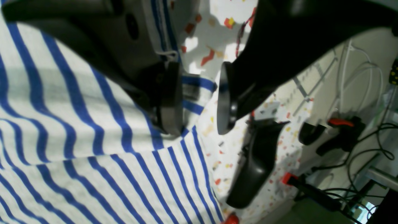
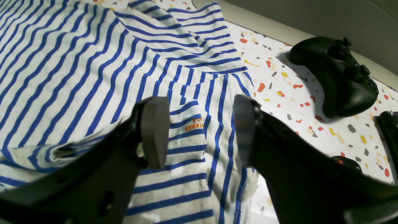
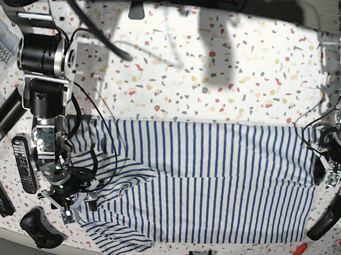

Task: Layout the t-shirt on the table in an organized manner, then fold the t-shirt properly

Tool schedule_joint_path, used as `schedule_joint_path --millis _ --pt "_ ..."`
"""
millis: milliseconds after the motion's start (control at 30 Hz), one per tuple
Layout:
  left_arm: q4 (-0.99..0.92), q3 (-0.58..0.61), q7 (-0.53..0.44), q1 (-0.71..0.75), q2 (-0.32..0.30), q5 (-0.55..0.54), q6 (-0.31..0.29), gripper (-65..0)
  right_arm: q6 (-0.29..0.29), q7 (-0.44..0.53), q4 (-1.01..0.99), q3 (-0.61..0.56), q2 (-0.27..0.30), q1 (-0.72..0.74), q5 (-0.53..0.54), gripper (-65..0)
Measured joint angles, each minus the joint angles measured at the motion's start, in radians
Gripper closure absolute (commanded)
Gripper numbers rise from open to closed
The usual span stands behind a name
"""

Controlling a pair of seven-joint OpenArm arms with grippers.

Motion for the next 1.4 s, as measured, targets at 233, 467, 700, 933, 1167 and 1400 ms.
schedule_joint_path --millis 233,467,700,933,1167,1400 --pt "-0.003 0.000 0.000 -0.002 -0.002 0.000 -0.001 -16.6 0.000 0.000 0.000 0.000 0.000 0.000 0.030 -32.1" --pt "-0.101 0.000 -0.130 -0.002 -0.002 0.002 0.001 -16.6 0.000 0.000 0.000 0.000 0.000 0.000 0.029 -32.1" --pt "-0.204 0.000 -0.290 -0.019 -0.002 0.003 0.001 -16.6 0.000 0.000 0.000 0.000 0.000 0.000 0.029 -32.1" --pt "-0.220 -0.003 -0.257 -0.093 -0.005 -0.175 -0.108 -16.6 0.000 -0.137 0.000 0.000 0.000 0.001 0.214 -32.1" --pt "-0.217 -0.003 -0.255 -0.097 -0.005 -0.344 -0.369 -16.6 0.169 -0.250 0.089 0.000 0.006 -0.028 0.286 -29.0" --pt "-0.215 -0.003 -0.251 -0.089 -0.004 -0.346 -0.478 -16.3 0.181 -0.363 0.328 0.000 0.008 -0.145 0.290 -29.0"
